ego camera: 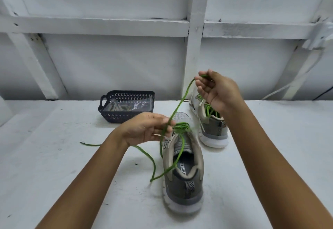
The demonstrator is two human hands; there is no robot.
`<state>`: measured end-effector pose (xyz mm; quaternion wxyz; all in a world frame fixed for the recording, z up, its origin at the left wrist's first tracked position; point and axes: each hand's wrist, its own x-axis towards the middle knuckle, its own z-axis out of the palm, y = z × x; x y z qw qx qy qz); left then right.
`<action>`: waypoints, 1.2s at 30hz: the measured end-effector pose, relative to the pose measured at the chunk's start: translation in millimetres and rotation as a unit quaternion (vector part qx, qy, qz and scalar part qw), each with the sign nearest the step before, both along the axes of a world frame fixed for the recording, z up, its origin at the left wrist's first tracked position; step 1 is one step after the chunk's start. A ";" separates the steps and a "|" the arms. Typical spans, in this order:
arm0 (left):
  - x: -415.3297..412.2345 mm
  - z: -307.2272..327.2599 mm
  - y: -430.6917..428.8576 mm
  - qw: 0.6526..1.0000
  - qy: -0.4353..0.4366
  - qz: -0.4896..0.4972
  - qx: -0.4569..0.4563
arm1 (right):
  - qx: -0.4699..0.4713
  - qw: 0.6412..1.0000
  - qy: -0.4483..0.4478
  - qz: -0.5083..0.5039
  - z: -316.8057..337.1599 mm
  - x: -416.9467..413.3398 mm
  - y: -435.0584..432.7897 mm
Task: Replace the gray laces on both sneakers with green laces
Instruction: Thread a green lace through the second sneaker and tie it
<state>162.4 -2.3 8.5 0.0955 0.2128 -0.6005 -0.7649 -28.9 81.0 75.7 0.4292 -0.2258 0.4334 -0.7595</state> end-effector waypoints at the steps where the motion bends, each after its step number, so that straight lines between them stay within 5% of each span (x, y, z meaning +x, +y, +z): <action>1: 1.7 -1.5 0.0 1.000 0.000 0.008 -0.005 | 0.007 1.000 -0.008 -0.014 -1.2 -3.6 -3.7; 4: -0.5 0.6 -3.3 0.998 0.011 0.059 -0.013 | 0.125 0.991 0.042 0.016 -9.6 -2.9 -13.3; 8: -8.8 10.1 -7.3 0.993 0.023 0.102 -0.048 | 0.288 0.924 0.204 0.151 -26.4 20.0 -15.4; 18: -14.0 14.7 -4.3 0.987 -0.003 0.144 -0.074 | 0.293 0.882 0.356 0.096 -34.5 34.9 -16.4; 24: -14.6 11.7 3.3 0.988 -0.036 0.109 -0.105 | 0.236 0.893 0.362 0.122 -36.5 36.4 -20.8; 30: 2.0 -2.2 4.9 0.985 -0.057 0.085 -0.140 | 0.184 0.964 0.190 -0.002 -29.2 17.7 -33.6; 36: 13.7 -7.9 6.4 0.987 -0.063 0.081 -0.120 | 0.160 0.977 0.136 -0.045 -29.1 9.9 -37.4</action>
